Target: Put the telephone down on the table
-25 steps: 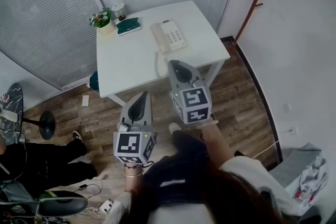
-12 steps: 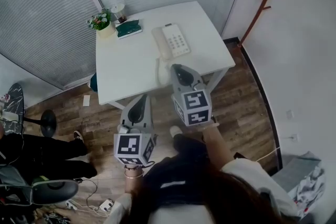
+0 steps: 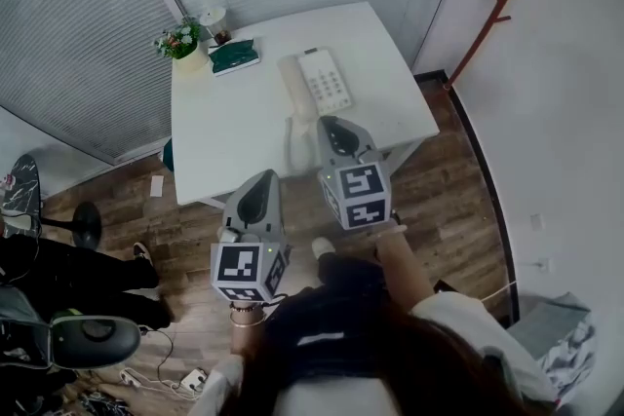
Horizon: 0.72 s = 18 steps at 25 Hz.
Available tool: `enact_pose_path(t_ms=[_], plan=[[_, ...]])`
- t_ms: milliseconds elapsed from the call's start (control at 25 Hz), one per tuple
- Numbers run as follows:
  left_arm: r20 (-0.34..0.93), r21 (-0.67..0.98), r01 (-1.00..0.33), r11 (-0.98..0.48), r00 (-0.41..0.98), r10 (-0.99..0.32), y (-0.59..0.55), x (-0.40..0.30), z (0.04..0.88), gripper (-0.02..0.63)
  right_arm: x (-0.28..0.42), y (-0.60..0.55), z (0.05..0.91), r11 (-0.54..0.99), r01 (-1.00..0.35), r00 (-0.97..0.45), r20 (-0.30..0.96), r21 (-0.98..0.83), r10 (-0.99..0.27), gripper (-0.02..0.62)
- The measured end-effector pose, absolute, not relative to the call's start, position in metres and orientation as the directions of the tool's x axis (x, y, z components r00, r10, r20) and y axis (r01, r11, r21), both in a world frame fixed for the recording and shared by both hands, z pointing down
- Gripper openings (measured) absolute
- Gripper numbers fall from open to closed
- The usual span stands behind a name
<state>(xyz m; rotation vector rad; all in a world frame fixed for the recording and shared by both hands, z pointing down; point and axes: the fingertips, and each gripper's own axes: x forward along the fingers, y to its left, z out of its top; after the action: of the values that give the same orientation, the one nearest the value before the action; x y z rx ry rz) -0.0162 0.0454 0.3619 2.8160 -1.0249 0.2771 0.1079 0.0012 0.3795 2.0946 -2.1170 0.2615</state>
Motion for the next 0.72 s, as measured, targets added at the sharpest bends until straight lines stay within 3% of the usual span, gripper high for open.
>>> enact_pose_path(t_ms=[720], plan=[[0.236,0.050,-0.709,-0.704,0.693,-0.681,0.005,-0.003,0.367,-0.002,0.124,-0.049,0.389,0.080,-0.997,-0.076,0.239,0.005,-0.968,0.002]])
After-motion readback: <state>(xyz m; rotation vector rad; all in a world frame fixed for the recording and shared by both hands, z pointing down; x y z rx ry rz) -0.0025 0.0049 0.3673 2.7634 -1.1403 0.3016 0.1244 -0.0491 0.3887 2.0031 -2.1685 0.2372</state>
